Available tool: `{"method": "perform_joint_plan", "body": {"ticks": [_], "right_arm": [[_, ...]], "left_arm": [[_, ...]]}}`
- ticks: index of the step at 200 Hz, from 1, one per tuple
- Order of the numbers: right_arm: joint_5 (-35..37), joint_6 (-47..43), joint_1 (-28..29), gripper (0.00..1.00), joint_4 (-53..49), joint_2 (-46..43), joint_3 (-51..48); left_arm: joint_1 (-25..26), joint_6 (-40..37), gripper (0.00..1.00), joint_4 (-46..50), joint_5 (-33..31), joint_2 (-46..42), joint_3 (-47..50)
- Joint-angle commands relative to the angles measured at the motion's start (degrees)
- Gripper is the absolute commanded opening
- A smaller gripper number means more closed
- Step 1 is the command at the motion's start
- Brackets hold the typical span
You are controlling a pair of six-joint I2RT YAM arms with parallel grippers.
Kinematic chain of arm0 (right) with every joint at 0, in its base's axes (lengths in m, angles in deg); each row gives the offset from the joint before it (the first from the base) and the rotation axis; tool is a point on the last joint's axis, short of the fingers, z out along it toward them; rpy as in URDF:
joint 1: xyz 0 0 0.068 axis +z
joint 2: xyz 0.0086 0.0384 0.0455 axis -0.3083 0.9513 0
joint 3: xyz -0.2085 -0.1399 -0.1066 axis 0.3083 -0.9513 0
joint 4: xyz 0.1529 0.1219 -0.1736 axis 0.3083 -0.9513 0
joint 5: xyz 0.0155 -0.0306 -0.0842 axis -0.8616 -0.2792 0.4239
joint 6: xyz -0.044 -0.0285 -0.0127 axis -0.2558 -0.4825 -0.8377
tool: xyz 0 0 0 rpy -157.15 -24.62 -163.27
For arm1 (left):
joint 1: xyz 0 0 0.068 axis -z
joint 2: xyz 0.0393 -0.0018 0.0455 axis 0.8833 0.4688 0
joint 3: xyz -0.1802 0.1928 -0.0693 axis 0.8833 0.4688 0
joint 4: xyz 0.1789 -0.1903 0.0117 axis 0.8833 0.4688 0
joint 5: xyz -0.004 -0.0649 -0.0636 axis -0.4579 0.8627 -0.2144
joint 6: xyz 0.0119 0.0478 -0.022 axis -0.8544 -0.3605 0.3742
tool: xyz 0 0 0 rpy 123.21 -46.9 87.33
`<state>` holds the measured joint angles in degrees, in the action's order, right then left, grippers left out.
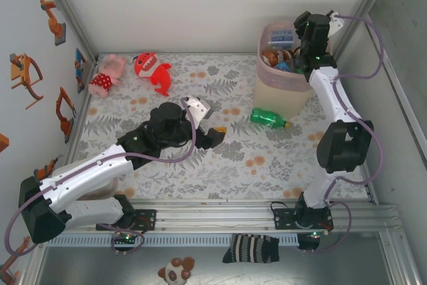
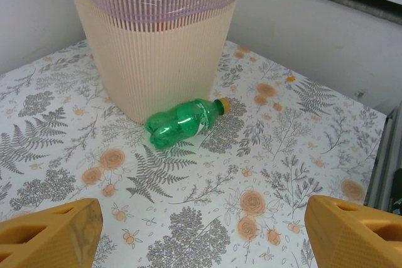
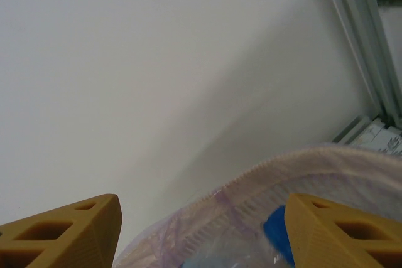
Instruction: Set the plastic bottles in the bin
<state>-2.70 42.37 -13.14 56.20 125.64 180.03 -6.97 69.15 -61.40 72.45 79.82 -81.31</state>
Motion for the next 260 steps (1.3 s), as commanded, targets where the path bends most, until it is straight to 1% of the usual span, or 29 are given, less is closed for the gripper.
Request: {"method": "perform_joint_plan", "body": {"ticks": [1,41,56,67,100,119,145,168,196,226,260], "right_arm": [[3.25,-6.61,-0.51,0.68,-0.8,-4.45,2.38],[-0.11,-10.24,-0.5,0.67,-2.55,-5.93,2.38],[-2.66,-11.03,-0.51,0.63,-3.33,-6.14,2.37],[-5.27,-11.7,-0.47,0.6,-4.01,-5.88,2.84],[-17.34,-12.21,-0.44,0.55,-7.58,-4.49,5.09],[-22.81,-11.89,-0.5,0.53,-9.68,-4.44,5.6],[-29.73,-15.19,-0.22,0.51,-14.13,-6.23,5.34],[-34.51,-21.22,-0.01,0.5,-18.43,-8.97,3.35],[-36.45,-30.22,0.86,0.51,-24.95,-12.79,0.65],[-36.66,-40.92,3.03,0.51,-31.01,-17.31,-2.91],[-34.29,-53.17,8.16,0.52,-37.7,-21.03,-6.31]], "left_arm": [[-0.21,0.65,0.84,-1.64,0.89,-0.21,-1.53],[-0.22,0.78,0.84,-1.83,1.35,0.35,-1.87],[-0.22,0.83,0.84,-2.02,1.61,0.69,-1.92],[-0.22,0.83,0.84,-2.07,1.79,0.91,-2.13],[-0.19,0.86,0.83,-1.8,2.23,1.55,-2.66],[-0.16,0.9,0.83,-2.07,2.23,1.8,-2.66],[-0.18,1.05,0.83,-2.07,2.73,2.04,-2.68],[-0.22,1.49,0.83,-2.79,2.78,2.02,-2.11],[-0.22,2.53,0.83,-3.88,2.38,2.03,-1.46],[-0.4,4.34,0.83,-5.15,1.29,2.37,-0.77],[-1.0,6.98,0.83,-5.78,-0.56,2.21,0.2]]}}
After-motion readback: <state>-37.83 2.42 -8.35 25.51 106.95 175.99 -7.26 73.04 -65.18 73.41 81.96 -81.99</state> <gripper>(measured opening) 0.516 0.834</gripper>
